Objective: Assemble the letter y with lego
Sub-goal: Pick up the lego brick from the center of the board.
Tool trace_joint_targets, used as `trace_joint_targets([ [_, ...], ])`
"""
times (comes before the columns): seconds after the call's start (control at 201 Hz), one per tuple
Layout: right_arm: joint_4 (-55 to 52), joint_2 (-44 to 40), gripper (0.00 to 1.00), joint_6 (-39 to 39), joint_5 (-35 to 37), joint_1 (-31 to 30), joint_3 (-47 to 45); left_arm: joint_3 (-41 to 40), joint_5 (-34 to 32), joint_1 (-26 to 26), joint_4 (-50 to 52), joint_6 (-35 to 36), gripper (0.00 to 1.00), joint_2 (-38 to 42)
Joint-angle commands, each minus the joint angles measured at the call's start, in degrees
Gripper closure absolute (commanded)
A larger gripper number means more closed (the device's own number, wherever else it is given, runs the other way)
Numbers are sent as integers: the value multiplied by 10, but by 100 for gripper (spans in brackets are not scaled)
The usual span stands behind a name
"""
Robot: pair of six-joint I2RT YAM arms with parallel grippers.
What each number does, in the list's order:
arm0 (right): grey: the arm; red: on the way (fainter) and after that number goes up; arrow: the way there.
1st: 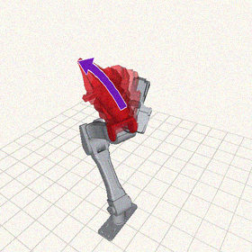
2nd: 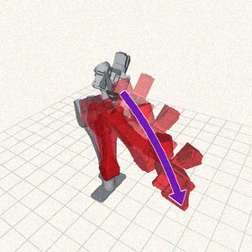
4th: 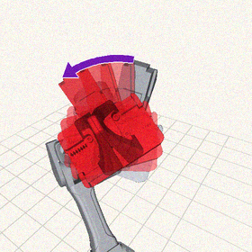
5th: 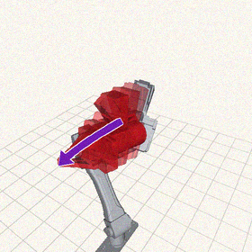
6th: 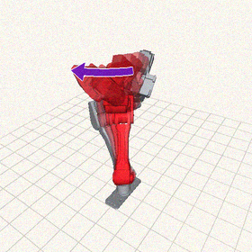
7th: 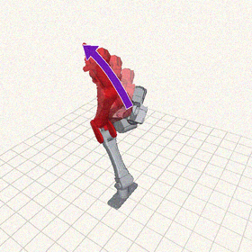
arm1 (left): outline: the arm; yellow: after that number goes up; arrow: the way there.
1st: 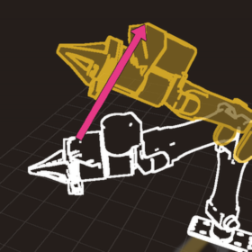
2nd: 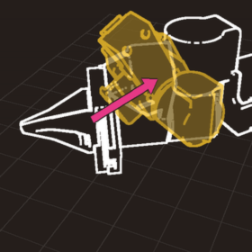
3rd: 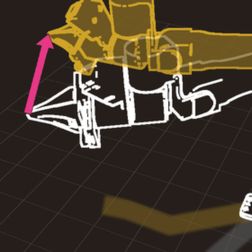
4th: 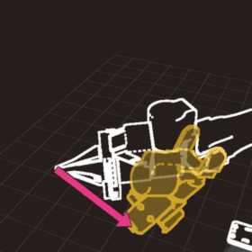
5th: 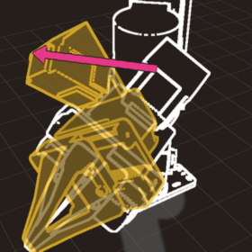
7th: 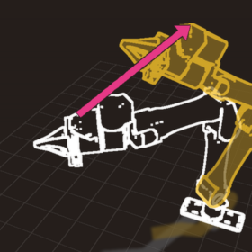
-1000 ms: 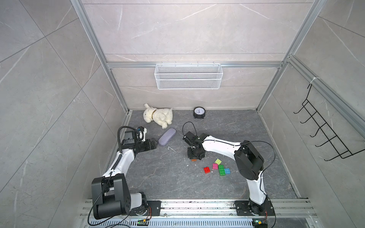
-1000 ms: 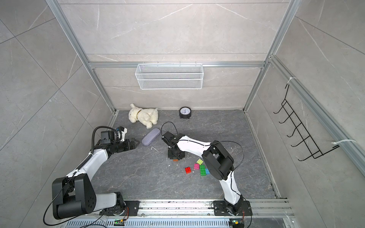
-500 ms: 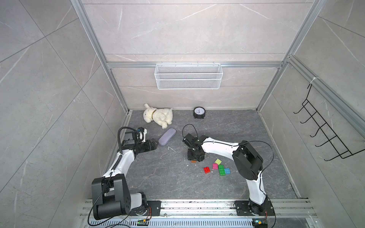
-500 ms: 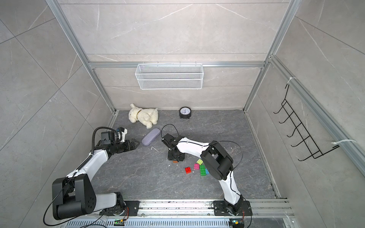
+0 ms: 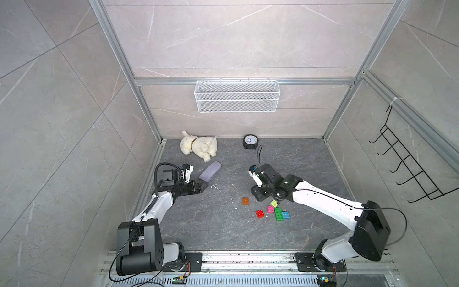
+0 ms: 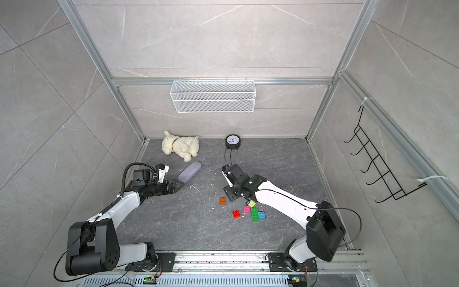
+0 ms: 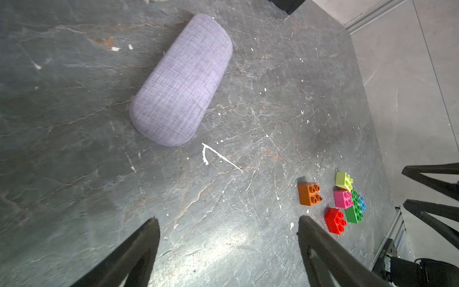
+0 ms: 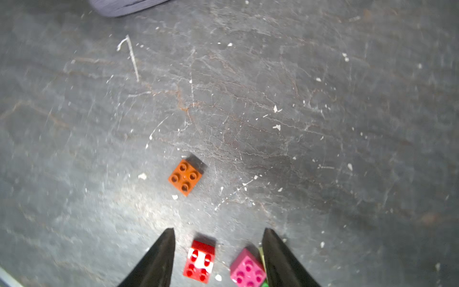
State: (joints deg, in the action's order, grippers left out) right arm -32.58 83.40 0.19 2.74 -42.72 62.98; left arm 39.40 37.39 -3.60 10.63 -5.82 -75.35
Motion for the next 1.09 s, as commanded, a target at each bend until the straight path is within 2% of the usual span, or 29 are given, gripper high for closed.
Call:
trace_joint_targets([
  [0.0,-3,-30,41,-280,-126,36,-50,5,17,1,-18,9,10,0],
  [0.129,-47,-19,40,-446,-162,54,-69,8,8,1,-9,16,10,2],
  [0.264,-92,35,40,-539,-156,55,-63,10,1,1,-4,21,10,1],
  [0.393,-67,51,40,-615,-160,49,-86,11,-5,0,0,25,10,-1],
  [0.632,-21,70,41,-669,-158,29,-105,12,-12,0,1,26,10,-8],
  [1.09,21,108,43,-662,-165,13,-111,12,-17,0,2,26,10,-15],
])
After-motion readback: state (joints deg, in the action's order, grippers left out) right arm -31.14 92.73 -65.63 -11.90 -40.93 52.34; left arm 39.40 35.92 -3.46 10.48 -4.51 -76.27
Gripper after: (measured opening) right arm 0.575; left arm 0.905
